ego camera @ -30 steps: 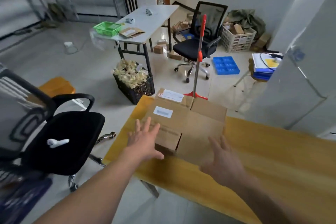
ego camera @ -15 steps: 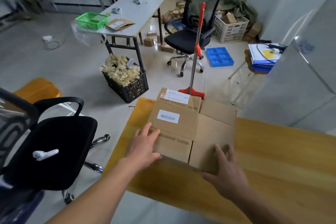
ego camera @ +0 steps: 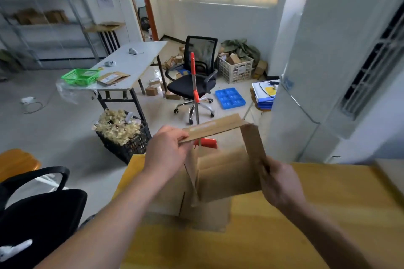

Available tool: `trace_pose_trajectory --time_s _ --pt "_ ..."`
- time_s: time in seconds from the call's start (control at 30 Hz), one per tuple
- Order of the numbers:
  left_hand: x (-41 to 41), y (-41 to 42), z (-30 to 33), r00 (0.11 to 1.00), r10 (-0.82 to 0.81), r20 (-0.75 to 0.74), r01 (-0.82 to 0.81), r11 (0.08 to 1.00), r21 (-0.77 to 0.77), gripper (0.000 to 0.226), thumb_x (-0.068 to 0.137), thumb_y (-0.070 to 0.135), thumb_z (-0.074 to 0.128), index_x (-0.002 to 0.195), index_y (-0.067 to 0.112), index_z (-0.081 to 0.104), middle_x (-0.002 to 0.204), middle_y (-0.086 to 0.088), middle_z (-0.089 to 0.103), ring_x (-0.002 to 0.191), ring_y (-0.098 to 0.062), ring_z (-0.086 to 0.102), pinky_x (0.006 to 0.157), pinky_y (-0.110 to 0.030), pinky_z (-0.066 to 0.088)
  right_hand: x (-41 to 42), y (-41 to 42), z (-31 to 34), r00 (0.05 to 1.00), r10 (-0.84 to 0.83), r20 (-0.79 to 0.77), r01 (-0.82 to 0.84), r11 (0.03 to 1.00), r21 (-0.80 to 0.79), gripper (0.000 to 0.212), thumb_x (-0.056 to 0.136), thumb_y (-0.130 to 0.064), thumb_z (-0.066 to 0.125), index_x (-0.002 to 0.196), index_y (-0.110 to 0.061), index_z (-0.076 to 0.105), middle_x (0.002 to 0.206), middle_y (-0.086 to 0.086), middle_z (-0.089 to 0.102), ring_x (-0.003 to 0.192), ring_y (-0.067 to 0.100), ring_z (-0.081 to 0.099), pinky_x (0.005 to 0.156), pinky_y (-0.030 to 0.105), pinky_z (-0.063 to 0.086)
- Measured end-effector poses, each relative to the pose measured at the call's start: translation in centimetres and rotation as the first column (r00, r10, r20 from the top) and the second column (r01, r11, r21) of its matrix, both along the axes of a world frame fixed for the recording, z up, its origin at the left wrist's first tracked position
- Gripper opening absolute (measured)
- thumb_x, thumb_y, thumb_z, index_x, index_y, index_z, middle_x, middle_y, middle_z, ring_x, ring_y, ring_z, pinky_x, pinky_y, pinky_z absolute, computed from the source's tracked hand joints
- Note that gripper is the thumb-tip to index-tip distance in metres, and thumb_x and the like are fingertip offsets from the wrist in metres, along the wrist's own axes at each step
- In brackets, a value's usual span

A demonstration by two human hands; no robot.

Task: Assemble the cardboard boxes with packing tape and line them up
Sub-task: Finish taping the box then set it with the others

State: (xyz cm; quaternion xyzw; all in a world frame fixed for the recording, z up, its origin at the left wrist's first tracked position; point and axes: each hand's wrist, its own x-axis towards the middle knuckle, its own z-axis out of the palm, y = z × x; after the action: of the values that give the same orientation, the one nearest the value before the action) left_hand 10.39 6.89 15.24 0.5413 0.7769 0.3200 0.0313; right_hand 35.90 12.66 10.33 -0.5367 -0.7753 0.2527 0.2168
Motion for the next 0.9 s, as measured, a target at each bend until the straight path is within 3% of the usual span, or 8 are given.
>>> trace_pose_trajectory --time_s 0.1,0.23,0.3,0.47,0.6,0.73,0.8,0.9 --pt "5.9 2.9 3.7 0.989 0.027 0.142 -0.032 0.999 0.038 0.004 0.081 0.022 0.074 0.083 0.025 0.071 0.090 0.008 0.060 0.080 -0.010 0.058 0.066 -0.025 0.040 5.6 1.1 5.1 0.997 -0.079 -0.018 0.078 0.996 -0.053 0.032 0.102 -0.026 0.041 0.072 -0.017 0.049 0.071 0.001 0.059 0.066 0.023 0.055 0.054 0.033 0.041" --pt "14.1 5.8 5.0 0.935 0.009 0.356 0.003 0.999 -0.035 0.010 0.077 0.021 0.073 0.082 0.020 0.065 0.079 0.002 0.064 0.074 -0.019 0.065 0.066 -0.035 0.055 14.4 1.8 7.9 0.993 -0.112 -0.038 0.105 0.983 -0.152 0.022 0.096 -0.015 0.046 0.081 -0.006 0.058 0.069 0.010 0.057 0.065 0.030 0.056 0.056 0.040 0.045" --pt "18.3 6.7 4.1 0.912 -0.012 0.409 0.047 0.996 -0.075 0.011 0.079 0.021 0.071 0.085 0.018 0.062 0.078 -0.002 0.063 0.066 -0.020 0.064 0.058 -0.035 0.053 18.7 0.8 7.9 0.990 -0.126 -0.061 0.111 0.973 -0.203 0.019 0.097 -0.012 0.047 0.084 -0.007 0.058 0.068 0.008 0.055 0.061 0.022 0.054 0.051 0.032 0.043" --pt "26.5 7.7 0.1 0.923 -0.134 0.362 0.208 0.963 -0.174 0.004 0.091 0.019 0.063 0.089 0.019 0.061 0.082 0.002 0.059 0.074 -0.014 0.058 0.056 -0.026 0.042 25.6 -1.2 5.8 0.988 -0.154 -0.012 0.147 0.958 -0.245 0.023 0.092 -0.023 0.043 0.082 -0.009 0.058 0.070 0.009 0.059 0.063 0.025 0.059 0.064 0.048 0.054" --pt "30.0 8.8 -3.5 0.926 -0.229 0.300 0.308 0.918 -0.251 0.012 0.093 0.019 0.060 0.082 0.019 0.064 0.079 -0.001 0.063 0.073 -0.018 0.061 0.058 -0.028 0.047 28.5 -2.2 4.0 0.953 -0.267 0.145 0.303 0.871 -0.388 0.013 0.100 -0.017 0.048 0.107 -0.017 0.058 0.096 0.005 0.066 0.088 0.018 0.067 0.074 0.029 0.058" --pt "31.2 11.0 -5.5 0.927 -0.253 0.278 0.336 0.888 -0.315 0.017 0.089 0.021 0.059 0.076 0.017 0.069 0.074 -0.005 0.069 0.072 -0.027 0.066 0.067 -0.032 0.053 29.1 -2.4 2.2 0.933 -0.199 0.301 0.303 0.885 -0.353 0.037 0.094 -0.022 0.055 0.127 -0.035 0.048 0.091 -0.013 0.061 0.081 0.003 0.059 0.062 0.017 0.046" --pt "31.7 12.3 -6.1 0.916 -0.276 0.292 0.363 0.879 -0.308 0.017 0.089 0.029 0.061 0.078 0.017 0.069 0.075 -0.004 0.069 0.076 -0.028 0.067 0.073 -0.036 0.056 28.8 -2.4 1.5 0.935 -0.168 0.312 0.272 0.905 -0.327 0.038 0.092 -0.028 0.058 0.125 -0.040 0.045 0.093 -0.014 0.058 0.079 0.001 0.054 0.065 0.018 0.045" --pt "32.6 13.4 -6.7 0.868 -0.345 0.357 0.447 0.856 -0.260 0.026 0.088 0.046 0.064 0.093 0.021 0.061 0.085 0.001 0.068 0.078 -0.022 0.066 0.071 -0.037 0.057 28.1 -2.1 0.8 0.970 -0.163 0.178 0.222 0.894 -0.390 0.036 0.090 -0.050 0.060 0.123 -0.045 0.047 0.111 -0.010 0.063 0.097 0.005 0.060 0.085 0.027 0.051"
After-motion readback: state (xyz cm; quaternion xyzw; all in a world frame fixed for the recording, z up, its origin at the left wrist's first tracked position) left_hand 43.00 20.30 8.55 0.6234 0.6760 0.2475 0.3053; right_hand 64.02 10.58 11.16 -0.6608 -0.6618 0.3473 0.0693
